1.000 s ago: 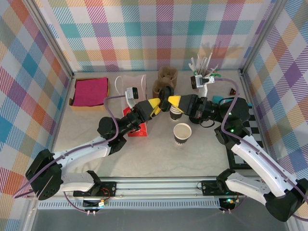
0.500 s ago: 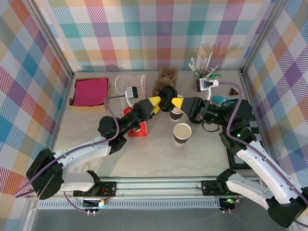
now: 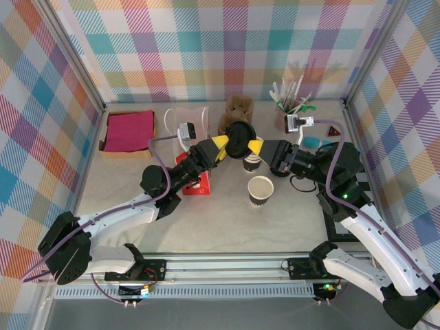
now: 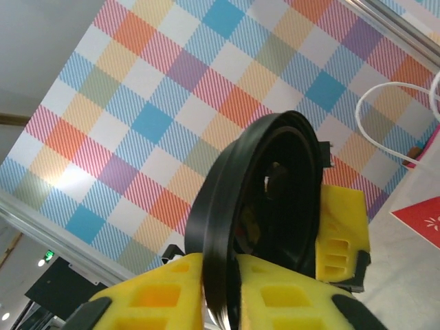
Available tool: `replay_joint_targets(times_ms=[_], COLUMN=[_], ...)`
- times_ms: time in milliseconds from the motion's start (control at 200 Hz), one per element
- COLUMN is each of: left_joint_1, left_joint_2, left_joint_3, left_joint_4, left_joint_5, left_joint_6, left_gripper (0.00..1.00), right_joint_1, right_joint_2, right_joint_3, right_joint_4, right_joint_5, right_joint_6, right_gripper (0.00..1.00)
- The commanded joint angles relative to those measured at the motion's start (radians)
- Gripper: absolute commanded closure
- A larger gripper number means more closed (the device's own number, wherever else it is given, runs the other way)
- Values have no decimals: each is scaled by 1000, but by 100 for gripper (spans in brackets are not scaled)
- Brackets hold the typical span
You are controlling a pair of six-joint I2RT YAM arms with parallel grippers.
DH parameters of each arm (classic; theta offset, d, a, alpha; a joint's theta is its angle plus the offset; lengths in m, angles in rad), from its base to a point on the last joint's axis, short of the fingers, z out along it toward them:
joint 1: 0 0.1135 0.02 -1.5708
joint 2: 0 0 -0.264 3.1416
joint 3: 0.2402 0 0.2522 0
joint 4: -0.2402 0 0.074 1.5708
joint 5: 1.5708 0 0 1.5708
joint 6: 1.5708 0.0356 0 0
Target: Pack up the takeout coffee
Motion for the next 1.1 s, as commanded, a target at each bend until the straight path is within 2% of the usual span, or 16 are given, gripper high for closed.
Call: replay_joint_targets(times_ms=[0, 380, 765, 960, 1095], left_joint_1=[-6, -5, -5, -3, -3], left_joint_2=[5, 33, 59, 73, 85], left_joint_3=[34, 14, 14, 10, 11], left_joint_4=[96, 93, 87, 87, 88], left_joint_5=[33, 31, 44, 47, 52], left_joint_6=[0, 0, -3, -4, -6], left_gripper=[69, 71, 71, 72, 72], right_joint_1=[-3, -26, -40, -59, -75], right_joint_2=[-5, -70, -79, -104, -120], right_joint_3=[-19, -53, -50, -67, -71], right_joint_4=[-117, -169, -205, -228, -245], right_joint_5=[44, 73, 64, 67, 62], right_joint_6=[-32, -50, -70, -72, -76], right_gripper=[75, 65, 63, 55, 54])
